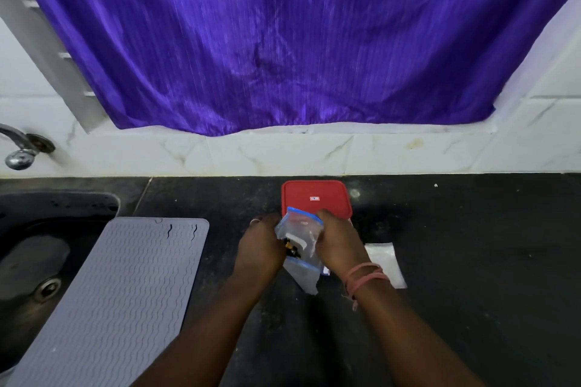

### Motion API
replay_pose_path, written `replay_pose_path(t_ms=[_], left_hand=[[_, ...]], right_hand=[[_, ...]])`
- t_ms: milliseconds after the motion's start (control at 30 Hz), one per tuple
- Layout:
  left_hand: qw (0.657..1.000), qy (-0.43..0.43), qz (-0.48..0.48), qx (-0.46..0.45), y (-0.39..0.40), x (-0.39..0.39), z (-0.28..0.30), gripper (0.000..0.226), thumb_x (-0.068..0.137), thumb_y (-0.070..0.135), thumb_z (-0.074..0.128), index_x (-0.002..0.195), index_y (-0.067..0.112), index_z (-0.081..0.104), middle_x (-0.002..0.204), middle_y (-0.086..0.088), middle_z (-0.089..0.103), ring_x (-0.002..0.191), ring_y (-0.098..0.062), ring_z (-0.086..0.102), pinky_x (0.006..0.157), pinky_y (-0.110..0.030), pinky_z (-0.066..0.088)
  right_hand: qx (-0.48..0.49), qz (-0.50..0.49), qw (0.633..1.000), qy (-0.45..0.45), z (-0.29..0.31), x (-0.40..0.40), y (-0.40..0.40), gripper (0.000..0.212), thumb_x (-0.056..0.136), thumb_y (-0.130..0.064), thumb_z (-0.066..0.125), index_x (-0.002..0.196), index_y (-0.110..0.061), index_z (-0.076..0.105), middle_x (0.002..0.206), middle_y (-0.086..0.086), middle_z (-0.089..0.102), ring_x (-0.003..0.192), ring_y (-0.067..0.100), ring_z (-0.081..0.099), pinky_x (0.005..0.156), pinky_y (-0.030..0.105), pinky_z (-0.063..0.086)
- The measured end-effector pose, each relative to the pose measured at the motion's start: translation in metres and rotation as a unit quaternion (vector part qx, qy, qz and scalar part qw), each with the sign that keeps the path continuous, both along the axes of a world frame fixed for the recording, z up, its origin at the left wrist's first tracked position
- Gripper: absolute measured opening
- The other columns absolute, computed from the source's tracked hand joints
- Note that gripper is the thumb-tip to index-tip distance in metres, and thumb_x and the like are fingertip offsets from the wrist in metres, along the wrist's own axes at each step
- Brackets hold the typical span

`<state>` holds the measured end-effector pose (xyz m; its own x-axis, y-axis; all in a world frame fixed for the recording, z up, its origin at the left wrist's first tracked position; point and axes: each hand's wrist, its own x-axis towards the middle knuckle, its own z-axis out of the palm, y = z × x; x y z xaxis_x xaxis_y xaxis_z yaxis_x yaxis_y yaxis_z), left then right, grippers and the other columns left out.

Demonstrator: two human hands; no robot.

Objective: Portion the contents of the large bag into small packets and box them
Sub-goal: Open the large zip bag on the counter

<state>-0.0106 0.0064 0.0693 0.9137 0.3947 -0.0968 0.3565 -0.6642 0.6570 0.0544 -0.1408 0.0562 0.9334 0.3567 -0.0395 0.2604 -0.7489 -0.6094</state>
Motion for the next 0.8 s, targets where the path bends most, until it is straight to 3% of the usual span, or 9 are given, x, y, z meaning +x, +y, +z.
replay_pose_path(t_ms=[133,300,400,500,667,733,800], left_hand=[[1.0,0.006,0.02,0.023,0.009,0.0,0.0,0.043,0.084,0.001,0.057,0.119,0.02,0.073,0.113,-0.012,0.071,0.1,-0.03,0.068,0.079,-0.03,0.052],[0.998,0.053,0.006,0.028,0.008,0.002,-0.009,0.042,0.082,0.014,0.06,0.123,0.023,0.063,0.111,-0.011,0.067,0.098,-0.029,0.067,0.073,-0.03,0.049],[0.997,0.078,0.004,0.026,0.008,0.009,-0.017,0.066,0.079,0.031,0.067,0.141,0.028,0.044,0.127,-0.014,0.058,0.115,-0.035,0.06,0.089,-0.037,0.052],[0.998,0.053,0.002,0.021,0.008,0.018,-0.014,0.09,0.08,0.022,0.072,0.156,0.033,0.025,0.144,-0.018,0.043,0.123,-0.038,0.055,0.098,-0.043,0.052],[0.998,0.008,-0.023,0.051,0.015,0.031,-0.003,0.071,0.087,0.021,0.075,0.149,0.03,0.043,0.145,-0.013,0.046,0.12,-0.032,0.06,0.096,-0.037,0.052],[0.996,0.026,-0.048,0.071,0.019,0.032,0.0,0.072,0.085,0.005,0.069,0.148,0.03,0.045,0.142,-0.013,0.048,0.116,-0.032,0.062,0.093,-0.037,0.054],[0.992,0.045,-0.074,0.087,0.022,0.033,-0.002,0.062,0.082,-0.002,0.058,0.137,0.027,0.057,0.129,-0.013,0.059,0.108,-0.031,0.066,0.085,-0.033,0.054]], right_hand=[[0.034,-0.039,0.998,-0.02,0.006,0.008,-0.01,0.041,0.079,0.007,0.051,0.104,-0.021,0.067,0.093,0.002,0.072,0.09,0.021,0.067,0.074,0.021,0.043],[0.06,0.003,0.998,0.019,0.009,0.016,-0.003,0.036,0.09,-0.004,0.061,0.121,-0.023,0.064,0.109,-0.001,0.071,0.097,0.016,0.066,0.082,0.021,0.047],[0.02,0.007,0.994,0.107,0.008,0.013,0.004,0.039,0.087,-0.012,0.07,0.123,-0.02,0.059,0.112,0.001,0.068,0.098,0.02,0.065,0.084,0.027,0.051],[-0.019,-0.051,0.988,0.145,0.0,0.009,0.008,0.033,0.082,-0.015,0.07,0.114,-0.017,0.061,0.107,0.005,0.067,0.095,0.023,0.065,0.079,0.03,0.053],[-0.025,-0.084,0.981,0.172,-0.008,0.006,0.0,0.018,0.09,-0.021,0.06,0.106,-0.016,0.064,0.104,0.007,0.068,0.093,0.025,0.063,0.072,0.027,0.043],[0.016,-0.095,0.981,0.167,-0.011,0.005,-0.001,0.013,0.09,-0.022,0.061,0.099,-0.017,0.069,0.098,0.007,0.071,0.089,0.025,0.066,0.073,0.029,0.048],[0.116,-0.123,0.967,0.188,-0.011,0.002,-0.002,0.009,0.086,-0.015,0.062,0.085,-0.016,0.072,0.086,0.008,0.074,0.081,0.027,0.07,0.076,0.04,0.059]])
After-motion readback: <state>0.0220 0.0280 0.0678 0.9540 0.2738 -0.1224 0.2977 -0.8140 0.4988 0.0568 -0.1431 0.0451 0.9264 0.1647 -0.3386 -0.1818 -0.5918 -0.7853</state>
